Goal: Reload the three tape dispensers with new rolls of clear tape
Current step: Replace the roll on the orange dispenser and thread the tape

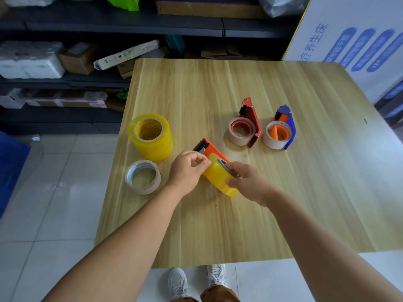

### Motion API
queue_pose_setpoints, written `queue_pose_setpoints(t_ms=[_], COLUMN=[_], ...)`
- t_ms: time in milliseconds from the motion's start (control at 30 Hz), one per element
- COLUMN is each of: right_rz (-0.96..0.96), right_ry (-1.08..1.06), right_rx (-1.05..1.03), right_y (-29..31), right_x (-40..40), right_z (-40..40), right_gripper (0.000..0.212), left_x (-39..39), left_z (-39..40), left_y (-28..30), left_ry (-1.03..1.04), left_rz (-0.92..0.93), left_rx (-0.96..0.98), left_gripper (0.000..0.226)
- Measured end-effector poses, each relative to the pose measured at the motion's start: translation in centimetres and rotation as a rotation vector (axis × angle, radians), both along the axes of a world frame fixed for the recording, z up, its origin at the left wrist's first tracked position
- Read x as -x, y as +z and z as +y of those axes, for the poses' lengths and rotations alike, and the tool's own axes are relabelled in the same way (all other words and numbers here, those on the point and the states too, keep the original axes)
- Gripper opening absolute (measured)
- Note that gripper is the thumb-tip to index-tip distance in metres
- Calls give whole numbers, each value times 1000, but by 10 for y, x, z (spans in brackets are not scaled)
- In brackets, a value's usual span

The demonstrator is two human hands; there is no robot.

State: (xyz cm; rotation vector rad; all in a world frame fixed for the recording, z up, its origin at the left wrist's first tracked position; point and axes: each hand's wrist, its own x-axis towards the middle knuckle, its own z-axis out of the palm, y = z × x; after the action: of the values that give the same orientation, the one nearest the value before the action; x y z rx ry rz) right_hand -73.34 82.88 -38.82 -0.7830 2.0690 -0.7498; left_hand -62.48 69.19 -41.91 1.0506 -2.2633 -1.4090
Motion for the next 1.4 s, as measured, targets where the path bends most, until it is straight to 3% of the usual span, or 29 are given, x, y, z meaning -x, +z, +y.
queue_pose_setpoints(t_ms=[133, 367, 533, 733, 967, 1133, 1400], right_rz=[-128, -19, 123, 472, 440, 443, 410], right_ry=[-173, -180, -38, 231, 250, 280, 269], right_rx=[104, 161, 51, -129, -192, -245, -230], right_y=[3, 4, 11, 13, 12, 15, 11], right_x=[-3, 2, 3, -5, -7, -6, -5], right_z=[-1, 2, -3, -24, -26, -31, -33], right_gripper=[42, 62, 57, 77, 97, 82, 69], left_x=[4, 11, 13, 18, 23, 29, 28], left_z=[-5, -26, -30, -30, -29, -31, -30], left_y=[8, 22, 21, 17, 19, 21, 22], left_ry=[-68, -136, -102, 34, 69, 112, 232], left_rz=[-40, -22, -33, -21, -39, -28, -6], left_rx=[76, -130, -132, -102, -75, -18, -98], left_gripper=[11, 21, 21, 17, 14, 14, 15])
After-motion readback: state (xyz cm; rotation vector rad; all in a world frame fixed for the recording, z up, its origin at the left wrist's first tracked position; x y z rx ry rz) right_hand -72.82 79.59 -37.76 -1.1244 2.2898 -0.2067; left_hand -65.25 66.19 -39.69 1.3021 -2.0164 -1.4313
